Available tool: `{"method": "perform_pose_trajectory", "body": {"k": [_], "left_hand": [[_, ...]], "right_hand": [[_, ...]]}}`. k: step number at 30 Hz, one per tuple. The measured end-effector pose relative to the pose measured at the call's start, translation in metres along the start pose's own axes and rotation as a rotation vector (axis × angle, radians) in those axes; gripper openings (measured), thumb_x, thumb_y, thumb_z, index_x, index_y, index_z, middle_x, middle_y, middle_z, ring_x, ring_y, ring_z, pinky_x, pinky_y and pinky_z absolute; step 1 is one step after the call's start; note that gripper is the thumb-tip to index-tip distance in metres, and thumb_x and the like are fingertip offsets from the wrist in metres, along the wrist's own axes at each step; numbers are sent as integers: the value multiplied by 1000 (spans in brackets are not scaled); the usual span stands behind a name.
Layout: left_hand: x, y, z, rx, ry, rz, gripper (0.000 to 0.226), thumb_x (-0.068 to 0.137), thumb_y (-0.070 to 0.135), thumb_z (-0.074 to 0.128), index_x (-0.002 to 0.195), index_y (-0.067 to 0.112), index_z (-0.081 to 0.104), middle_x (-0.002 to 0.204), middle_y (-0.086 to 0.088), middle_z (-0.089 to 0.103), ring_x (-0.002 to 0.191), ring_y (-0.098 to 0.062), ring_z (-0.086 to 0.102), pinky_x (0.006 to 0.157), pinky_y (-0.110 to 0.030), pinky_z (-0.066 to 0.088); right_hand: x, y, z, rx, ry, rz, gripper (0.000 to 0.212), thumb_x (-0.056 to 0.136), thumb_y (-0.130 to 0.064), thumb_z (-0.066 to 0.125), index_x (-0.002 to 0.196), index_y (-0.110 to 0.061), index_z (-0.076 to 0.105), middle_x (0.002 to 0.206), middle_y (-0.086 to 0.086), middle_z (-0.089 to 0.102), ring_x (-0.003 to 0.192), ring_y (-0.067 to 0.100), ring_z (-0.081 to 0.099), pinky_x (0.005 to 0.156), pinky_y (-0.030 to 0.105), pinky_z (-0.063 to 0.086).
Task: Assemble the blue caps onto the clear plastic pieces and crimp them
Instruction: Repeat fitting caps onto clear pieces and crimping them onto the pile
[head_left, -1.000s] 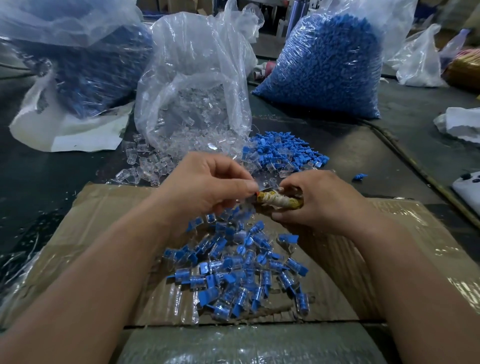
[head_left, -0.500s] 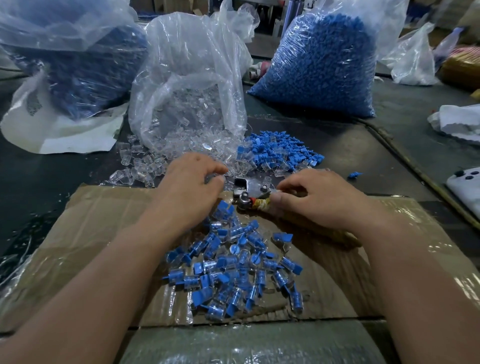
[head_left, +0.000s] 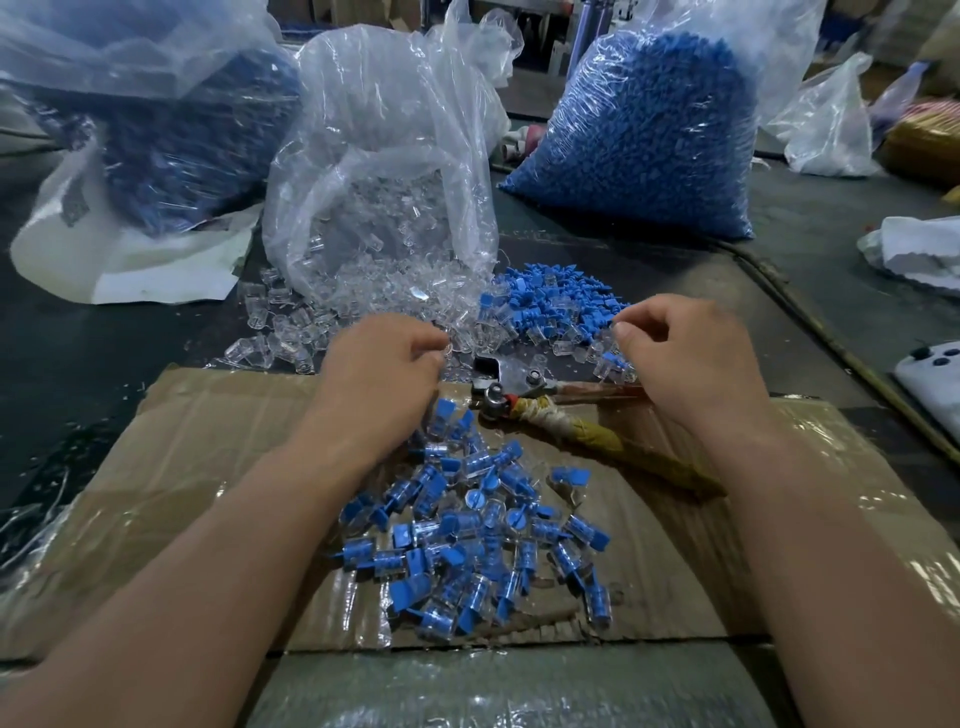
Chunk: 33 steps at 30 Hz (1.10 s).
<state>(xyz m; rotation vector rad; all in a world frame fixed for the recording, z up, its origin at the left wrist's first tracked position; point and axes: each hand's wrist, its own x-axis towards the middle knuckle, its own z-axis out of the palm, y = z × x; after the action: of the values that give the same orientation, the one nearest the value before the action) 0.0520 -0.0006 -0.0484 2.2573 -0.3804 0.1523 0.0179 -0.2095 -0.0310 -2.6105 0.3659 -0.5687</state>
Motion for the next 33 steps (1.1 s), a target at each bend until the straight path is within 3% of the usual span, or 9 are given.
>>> {"method": "perform_pose_trajectory", "body": {"k": [3, 5, 10, 14, 19, 22, 25, 30, 33], "left_hand": [[0, 1, -5, -174, 153, -28, 18, 82, 2, 64, 92, 15, 71, 74, 18, 61, 63, 8, 61, 60, -5, 48], [-1, 2, -6, -263, 144, -39, 21, 80, 0, 66, 89, 20, 68, 76, 12, 63, 65, 7, 61, 52, -5, 46], [-1, 5, -7, -288, 138, -41, 28, 78, 4, 70, 86, 29, 60, 78, 7, 65, 74, -7, 64, 70, -19, 52], [-2, 6, -8, -305, 126, -42, 27, 79, 2, 68, 86, 27, 61, 78, 4, 65, 74, -12, 66, 71, -25, 55], [-3, 6, -8, -306, 114, -25, 28, 78, 2, 69, 80, 29, 61, 76, 5, 64, 74, -10, 65, 72, -24, 55], [-4, 7, -9, -293, 115, -3, 30, 77, 3, 70, 77, 31, 61, 74, 9, 64, 71, -5, 63, 69, -18, 53], [-4, 7, -8, -286, 117, -2, 29, 77, 3, 70, 77, 31, 61, 74, 8, 64, 71, -5, 62, 69, -17, 52], [-3, 5, -6, -296, 127, -25, 25, 76, 3, 71, 75, 25, 59, 74, 5, 63, 70, -8, 61, 68, -20, 52], [-3, 5, -6, -279, 127, -19, 26, 75, 5, 72, 72, 27, 59, 72, 8, 62, 67, -3, 59, 62, -14, 47]], "right_hand": [[5, 5, 3, 20, 26, 50, 21, 89, -23, 56, 107, -17, 65, 102, -2, 65, 95, 16, 57, 85, 34, 47], [7, 8, 8, 17, -10, 67, 27, 90, -24, 56, 115, -16, 62, 114, 2, 63, 105, 18, 56, 89, 35, 44], [10, 6, 23, -112, -196, 54, 39, 94, -34, 45, 129, -17, 52, 132, 5, 50, 120, 22, 44, 96, 36, 36], [11, 5, 20, 105, -88, 14, 31, 96, -12, 41, 118, -16, 62, 118, -1, 62, 100, 10, 53, 82, 23, 38], [14, 16, 6, 170, 49, 107, 22, 91, -12, 51, 103, -20, 67, 98, -4, 64, 84, 9, 54, 78, 27, 44], [14, 20, 3, 157, 2, 126, 13, 87, -17, 59, 94, -24, 67, 85, -9, 62, 81, 7, 55, 76, 25, 44], [13, 21, 3, 104, -76, 107, 12, 84, -21, 63, 75, -29, 63, 69, -17, 57, 67, -1, 51, 61, 22, 37], [11, 18, -1, -7, -159, 121, 27, 82, -39, 64, 58, -28, 58, 65, -13, 57, 65, 5, 51, 56, 27, 36], [11, 14, 1, -104, -276, 138, 26, 80, -37, 67, 57, -32, 56, 69, -14, 56, 75, 11, 53, 64, 29, 41]]}}
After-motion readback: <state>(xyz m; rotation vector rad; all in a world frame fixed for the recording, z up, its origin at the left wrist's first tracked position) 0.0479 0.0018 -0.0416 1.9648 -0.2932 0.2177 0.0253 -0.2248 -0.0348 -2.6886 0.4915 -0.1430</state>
